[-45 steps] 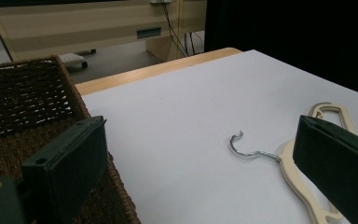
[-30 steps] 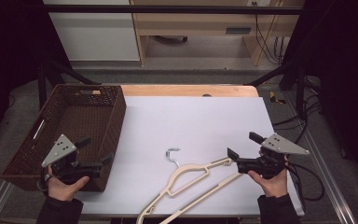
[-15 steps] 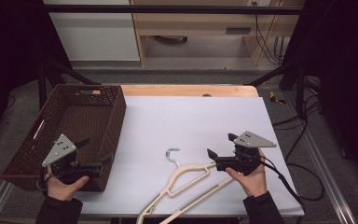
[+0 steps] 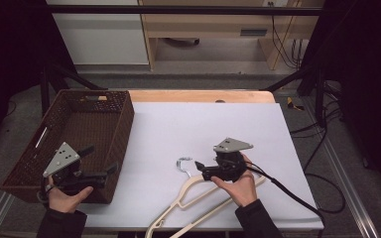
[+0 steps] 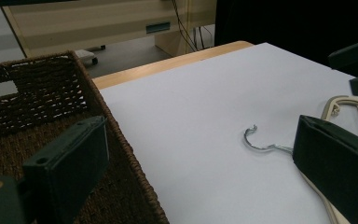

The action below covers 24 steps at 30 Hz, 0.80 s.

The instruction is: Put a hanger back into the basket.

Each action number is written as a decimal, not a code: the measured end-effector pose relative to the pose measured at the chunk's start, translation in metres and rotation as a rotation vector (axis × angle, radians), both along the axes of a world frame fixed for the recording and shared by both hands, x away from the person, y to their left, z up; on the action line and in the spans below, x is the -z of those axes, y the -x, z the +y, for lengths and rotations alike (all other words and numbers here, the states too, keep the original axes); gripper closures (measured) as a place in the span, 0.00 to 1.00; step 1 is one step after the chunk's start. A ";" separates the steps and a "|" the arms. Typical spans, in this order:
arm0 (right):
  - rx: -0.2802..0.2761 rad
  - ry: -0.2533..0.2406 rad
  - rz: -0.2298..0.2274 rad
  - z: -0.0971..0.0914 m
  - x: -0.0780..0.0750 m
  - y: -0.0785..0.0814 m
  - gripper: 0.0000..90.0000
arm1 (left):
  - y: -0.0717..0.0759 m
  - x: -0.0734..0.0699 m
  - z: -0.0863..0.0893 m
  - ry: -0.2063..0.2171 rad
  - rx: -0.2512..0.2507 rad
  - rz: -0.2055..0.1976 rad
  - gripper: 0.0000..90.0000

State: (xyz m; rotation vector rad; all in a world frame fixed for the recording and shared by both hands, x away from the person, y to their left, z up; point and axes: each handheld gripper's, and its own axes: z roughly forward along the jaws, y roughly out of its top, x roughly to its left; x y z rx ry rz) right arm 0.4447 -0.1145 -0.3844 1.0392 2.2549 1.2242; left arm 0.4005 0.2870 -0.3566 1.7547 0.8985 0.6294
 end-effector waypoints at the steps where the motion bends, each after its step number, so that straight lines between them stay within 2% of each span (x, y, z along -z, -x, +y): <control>1: -0.003 0.002 0.011 0.005 0.002 -0.002 0.24 | 0.000 0.000 0.000 -0.003 0.000 0.001 0.03; 9: 0.000 0.046 0.085 0.031 0.026 -0.016 0.35 | 0.000 0.000 -0.001 -0.008 -0.001 0.000 0.04; 13: 0.004 0.071 0.101 0.037 0.034 -0.021 0.39 | 0.000 0.000 -0.001 -0.008 -0.001 0.000 0.04; 14: 0.001 0.080 0.126 0.040 0.040 -0.023 0.42 | 0.000 0.000 -0.001 -0.008 0.000 0.000 0.04; 15: 0.001 0.080 0.126 0.040 0.040 -0.023 0.42 | 0.000 0.000 -0.001 -0.008 0.000 0.000 0.04; 16: -0.012 0.080 0.152 0.044 0.047 -0.025 0.45 | 0.000 0.000 -0.001 -0.011 0.000 0.000 0.04; 17: -0.012 0.080 0.152 0.044 0.047 -0.025 0.45 | 0.000 0.000 -0.001 -0.011 0.000 0.000 0.04; 18: -0.003 0.090 0.177 0.047 0.053 -0.025 0.48 | 0.000 0.000 -0.002 -0.014 0.000 0.001 0.04; 23: 0.001 0.130 0.210 0.052 0.066 -0.029 0.57 | 0.000 0.000 -0.002 -0.016 0.001 -0.001 0.04; 24: 0.016 0.128 0.225 0.053 0.068 -0.029 0.59 | 0.000 0.000 -0.002 -0.016 0.001 -0.002 0.04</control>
